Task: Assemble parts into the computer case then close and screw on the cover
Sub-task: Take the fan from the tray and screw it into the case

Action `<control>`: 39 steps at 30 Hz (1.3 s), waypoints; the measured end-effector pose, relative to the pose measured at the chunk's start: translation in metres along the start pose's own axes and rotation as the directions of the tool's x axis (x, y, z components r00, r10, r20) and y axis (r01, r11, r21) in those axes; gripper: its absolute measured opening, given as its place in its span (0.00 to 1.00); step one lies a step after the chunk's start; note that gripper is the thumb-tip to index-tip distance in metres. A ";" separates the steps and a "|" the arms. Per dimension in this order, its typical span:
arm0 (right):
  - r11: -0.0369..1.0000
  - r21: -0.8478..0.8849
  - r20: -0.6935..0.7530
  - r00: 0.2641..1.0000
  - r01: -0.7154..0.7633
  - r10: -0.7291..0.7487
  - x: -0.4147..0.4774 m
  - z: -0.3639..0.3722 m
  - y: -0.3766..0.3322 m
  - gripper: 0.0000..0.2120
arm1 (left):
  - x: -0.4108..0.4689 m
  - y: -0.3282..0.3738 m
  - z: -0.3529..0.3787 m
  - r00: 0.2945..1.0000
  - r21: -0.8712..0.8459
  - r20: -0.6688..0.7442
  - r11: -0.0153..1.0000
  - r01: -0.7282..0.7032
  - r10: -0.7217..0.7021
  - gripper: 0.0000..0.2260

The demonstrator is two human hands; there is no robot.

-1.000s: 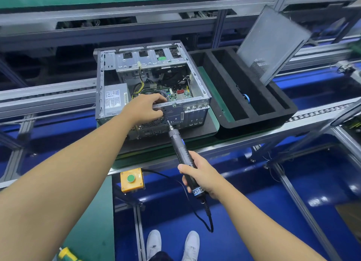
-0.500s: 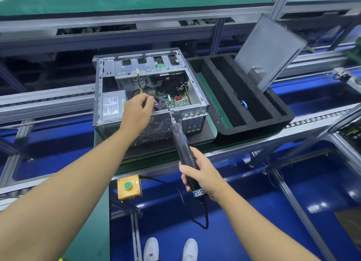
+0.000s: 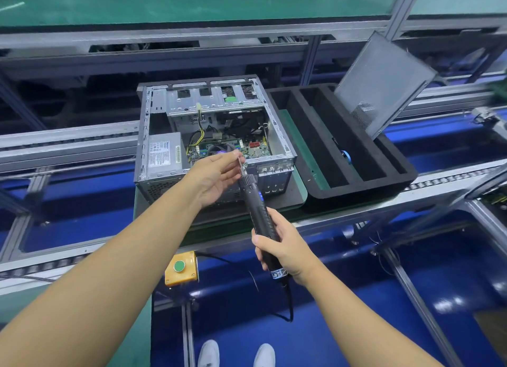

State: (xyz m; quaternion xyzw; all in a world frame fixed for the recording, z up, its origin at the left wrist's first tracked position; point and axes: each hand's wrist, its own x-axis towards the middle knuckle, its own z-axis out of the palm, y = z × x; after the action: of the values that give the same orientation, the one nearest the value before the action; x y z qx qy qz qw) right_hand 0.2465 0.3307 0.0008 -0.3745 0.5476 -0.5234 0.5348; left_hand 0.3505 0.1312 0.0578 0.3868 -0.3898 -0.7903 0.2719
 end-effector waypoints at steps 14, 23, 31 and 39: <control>0.999 0.050 -0.042 0.999 0.014 -0.012 0.009 -0.003 0.007 0.17 | 0.003 0.035 -0.007 0.980 0.616 -0.068 0.780 -0.105 0.186 0.11; 0.995 0.098 -0.097 0.995 0.021 -0.011 0.011 -0.016 0.009 0.14 | 0.071 0.053 -0.036 0.998 0.945 0.030 -0.326 -0.009 0.058 0.23; 0.996 0.089 -0.094 0.996 -0.002 0.011 0.007 -0.021 0.014 0.14 | 0.073 0.063 -0.039 0.980 0.968 0.190 -0.157 -0.196 -0.051 0.08; 0.995 0.101 -0.052 0.999 0.003 0.002 0.000 -0.017 0.019 0.15 | 0.048 0.065 -0.048 0.974 0.976 0.216 -0.012 -0.217 -0.066 0.09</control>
State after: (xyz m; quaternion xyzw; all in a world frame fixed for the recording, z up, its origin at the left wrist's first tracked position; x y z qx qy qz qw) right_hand 0.2328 0.3370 -0.0195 -0.3333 0.5339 -0.5602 0.5385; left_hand 0.3714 0.0410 0.0730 0.3619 -0.8798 -0.2973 -0.0809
